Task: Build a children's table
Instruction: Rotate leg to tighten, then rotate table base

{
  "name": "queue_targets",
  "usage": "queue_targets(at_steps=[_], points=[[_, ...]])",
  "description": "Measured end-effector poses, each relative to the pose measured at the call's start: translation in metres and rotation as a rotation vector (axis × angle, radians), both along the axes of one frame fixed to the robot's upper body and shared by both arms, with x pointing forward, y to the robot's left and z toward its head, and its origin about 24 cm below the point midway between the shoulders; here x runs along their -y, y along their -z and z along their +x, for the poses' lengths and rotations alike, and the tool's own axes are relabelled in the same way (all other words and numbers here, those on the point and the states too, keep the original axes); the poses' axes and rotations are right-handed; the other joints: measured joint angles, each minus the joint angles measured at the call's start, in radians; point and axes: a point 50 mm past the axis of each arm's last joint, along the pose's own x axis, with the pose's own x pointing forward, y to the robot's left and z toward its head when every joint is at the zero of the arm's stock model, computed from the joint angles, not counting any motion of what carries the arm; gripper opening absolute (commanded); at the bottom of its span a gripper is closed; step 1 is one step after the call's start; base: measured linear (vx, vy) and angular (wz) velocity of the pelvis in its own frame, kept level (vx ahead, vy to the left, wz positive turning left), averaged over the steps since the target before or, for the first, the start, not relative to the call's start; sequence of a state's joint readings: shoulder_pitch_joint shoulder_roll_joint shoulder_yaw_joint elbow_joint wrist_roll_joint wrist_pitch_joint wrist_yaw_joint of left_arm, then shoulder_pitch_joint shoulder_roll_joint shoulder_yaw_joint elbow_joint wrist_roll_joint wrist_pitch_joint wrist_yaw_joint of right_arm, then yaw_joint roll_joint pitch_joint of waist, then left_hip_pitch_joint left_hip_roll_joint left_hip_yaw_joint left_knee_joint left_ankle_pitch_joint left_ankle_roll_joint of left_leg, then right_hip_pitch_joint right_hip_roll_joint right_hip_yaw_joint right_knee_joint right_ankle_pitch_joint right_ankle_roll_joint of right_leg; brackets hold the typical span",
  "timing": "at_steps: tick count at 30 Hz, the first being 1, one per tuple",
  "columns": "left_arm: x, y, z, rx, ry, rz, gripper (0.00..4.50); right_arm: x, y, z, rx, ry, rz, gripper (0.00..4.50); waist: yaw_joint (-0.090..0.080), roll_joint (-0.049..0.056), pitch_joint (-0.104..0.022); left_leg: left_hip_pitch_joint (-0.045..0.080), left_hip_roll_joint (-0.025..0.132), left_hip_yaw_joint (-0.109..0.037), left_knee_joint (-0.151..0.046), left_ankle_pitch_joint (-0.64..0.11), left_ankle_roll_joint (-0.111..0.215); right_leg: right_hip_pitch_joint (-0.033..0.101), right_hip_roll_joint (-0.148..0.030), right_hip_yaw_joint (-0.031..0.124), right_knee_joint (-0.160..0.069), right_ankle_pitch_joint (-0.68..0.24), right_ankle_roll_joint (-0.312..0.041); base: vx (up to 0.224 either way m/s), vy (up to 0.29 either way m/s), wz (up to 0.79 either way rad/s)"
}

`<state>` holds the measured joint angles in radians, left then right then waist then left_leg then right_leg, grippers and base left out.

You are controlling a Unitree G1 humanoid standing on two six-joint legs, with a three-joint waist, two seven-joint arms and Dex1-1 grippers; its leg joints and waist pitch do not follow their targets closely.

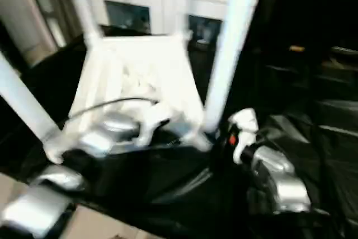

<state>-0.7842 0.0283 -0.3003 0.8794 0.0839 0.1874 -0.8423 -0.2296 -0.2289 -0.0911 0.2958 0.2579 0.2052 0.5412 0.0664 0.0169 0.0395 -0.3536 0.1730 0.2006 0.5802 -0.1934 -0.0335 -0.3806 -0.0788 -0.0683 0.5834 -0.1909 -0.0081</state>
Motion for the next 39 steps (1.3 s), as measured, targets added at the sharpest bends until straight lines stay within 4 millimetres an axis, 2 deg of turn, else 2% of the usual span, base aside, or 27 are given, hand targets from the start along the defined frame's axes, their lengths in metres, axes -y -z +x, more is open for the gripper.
queue_targets(at_steps=[2,5,6,8,10,12,16,21,23,25,26,28,31,33,36,37,39], points=[[0.006,0.000,0.002,0.013,-0.050,0.001,0.00,-0.007,0.000,0.004,0.005,0.093,0.002,2.14,-0.009,0.001,0.000,0.000,0.000,0.000,-0.001,0.000,0.000,0.000,0.000,0.000,0.000,0.002,-0.002,0.000,0.000,0.00],[0.010,0.000,0.002,0.030,-0.052,-0.003,0.00,-0.008,-0.001,0.003,0.023,0.117,-0.031,2.14,-0.009,0.002,-0.001,0.000,0.000,0.000,-0.002,0.000,0.000,0.000,0.000,0.000,0.000,0.002,-0.002,0.000,0.000,0.00],[0.010,0.000,0.002,0.032,-0.047,-0.003,0.00,-0.008,-0.001,0.003,0.025,0.117,-0.032,2.43,-0.008,0.002,-0.001,0.000,0.000,0.000,-0.003,0.000,0.000,0.000,0.000,0.000,0.000,0.002,-0.002,0.000,0.000,0.00],[0.010,-0.001,0.002,0.034,-0.031,-0.005,0.00,-0.008,-0.001,0.002,0.027,0.113,-0.027,2.72,-0.008,0.002,-0.001,-0.001,0.000,0.000,-0.004,0.000,0.000,-0.001,0.000,0.000,0.000,0.002,-0.002,0.000,0.000,0.00],[0.010,0.000,0.001,0.038,-0.027,-0.007,0.00,-0.009,-0.002,0.001,0.031,0.106,-0.017,2.74,-0.008,0.003,-0.001,0.000,0.000,0.000,-0.005,0.000,0.000,-0.001,0.000,-0.001,0.000,0.002,-0.002,0.000,0.000,0.00],[0.009,0.000,0.001,0.045,-0.019,-0.005,0.00,-0.009,-0.002,0.000,0.033,0.105,-0.005,3.07,-0.008,0.005,-0.002,0.000,0.000,0.000,-0.005,0.000,0.000,-0.001,0.000,-0.001,0.000,0.002,-0.002,0.000,0.000,0.00],[0.008,0.000,0.000,0.070,0.022,-0.005,0.00,-0.006,-0.003,-0.002,0.032,0.073,-0.001,3.30,-0.008,0.005,-0.001,0.000,0.000,0.000,-0.005,0.000,0.000,-0.001,0.000,-0.001,0.000,0.002,-0.002,0.000,0.000,0.00],[0.009,0.000,-0.004,0.105,0.073,-0.028,0.00,0.019,-0.011,-0.008,0.045,-0.007,0.012,3.30,0.003,0.015,0.001,-0.003,-0.001,0.000,-0.005,0.000,0.000,-0.002,0.000,0.000,-0.002,0.002,-0.002,0.000,0.000,0.00],[0.009,-0.002,-0.006,0.112,0.080,-0.050,0.44,0.032,-0.018,-0.013,0.067,-0.042,-0.001,3.36,0.012,0.019,0.001,-0.005,-0.001,0.000,-0.005,0.001,0.002,-0.004,0.000,0.000,-0.002,0.002,-0.002,0.000,0.000,0.00],[0.005,-0.003,-0.010,0.104,0.079,-0.126,0.44,0.049,-0.021,-0.025,0.060,-0.078,-0.026,3.36,0.024,0.018,0.003,-0.008,0.000,0.000,-0.005,0.003,0.005,-0.006,0.000,-0.001,-0.001,0.001,0.000,0.000,0.000,0.00],[0.002,-0.007,-0.012,0.109,0.086,-0.162,0.58,0.059,-0.023,-0.030,0.051,-0.084,-0.035,3.36,0.027,0.016,0.005,-0.013,0.001,-0.001,-0.005,0.003,0.005,-0.010,0.001,-0.002,-0.001,0.001,0.000,0.000,0.000,0.00],[-0.003,-0.017,-0.013,0.127,0.090,-0.202,0.69,0.067,-0.029,-0.038,0.049,-0.129,-0.036,3.36,0.030,0.016,0.004,-0.021,0.001,-0.001,-0.001,0.002,0.007,-0.018,0.001,-0.001,0.002,0.001,-0.001,0.000,0.000,0.00],[-0.010,-0.031,-0.015,0.162,0.087,-0.230,1.04,0.067,-0.032,-0.045,0.035,-0.197,-0.029,3.36,0.026,0.016,0.004,-0.028,0.002,-0.001,0.008,-0.001,0.012,-0.024,0.000,-0.001,0.010,0.000,-0.002,0.000,0.000,0.00],[-0.015,-0.033,-0.023,0.150,0.092,-0.253,1.10,0.067,-0.031,-0.051,0.011,-0.242,-0.028,3.36,0.024,0.016,0.004,-0.028,0.002,-0.001,0.011,-0.001,0.012,-0.024,0.000,-0.001,0.012,0.000,-0.002,0.000,0.000,0.00],[-0.028,-0.029,-0.038,0.107,0.089,-0.250,1.33,0.064,-0.030,-0.058,-0.013,-0.305,-0.003,3.36,0.021,0.015,0.005,-0.027,0.003,-0.001,0.012,-0.001,0.011,-0.021,0.000,-0.001,0.013,0.000,-0.002,0.000,0.000,0.00],[-0.033,-0.029,-0.044,0.090,0.088,-0.250,1.46,0.060,-0.031,-0.059,-0.017,-0.335,0.008,3.05,0.021,0.016,0.005,-0.024,0.003,-0.001,0.012,-0.002,0.008,-0.022,0.000,-0.001,0.013,0.000,-0.001,0.000,0.000,0.00],[-0.042,-0.030,-0.057,0.075,0.091,-0.250,1.49,0.048,-0.030,-0.060,-0.030,-0.403,0.024,2.97,0.020,0.017,0.004,-0.019,0.003,-0.001,0.012,-0.003,0.006,-0.017,0.000,0.000,0.013,0.000,-0.001,0.000,0.000,0.00]])
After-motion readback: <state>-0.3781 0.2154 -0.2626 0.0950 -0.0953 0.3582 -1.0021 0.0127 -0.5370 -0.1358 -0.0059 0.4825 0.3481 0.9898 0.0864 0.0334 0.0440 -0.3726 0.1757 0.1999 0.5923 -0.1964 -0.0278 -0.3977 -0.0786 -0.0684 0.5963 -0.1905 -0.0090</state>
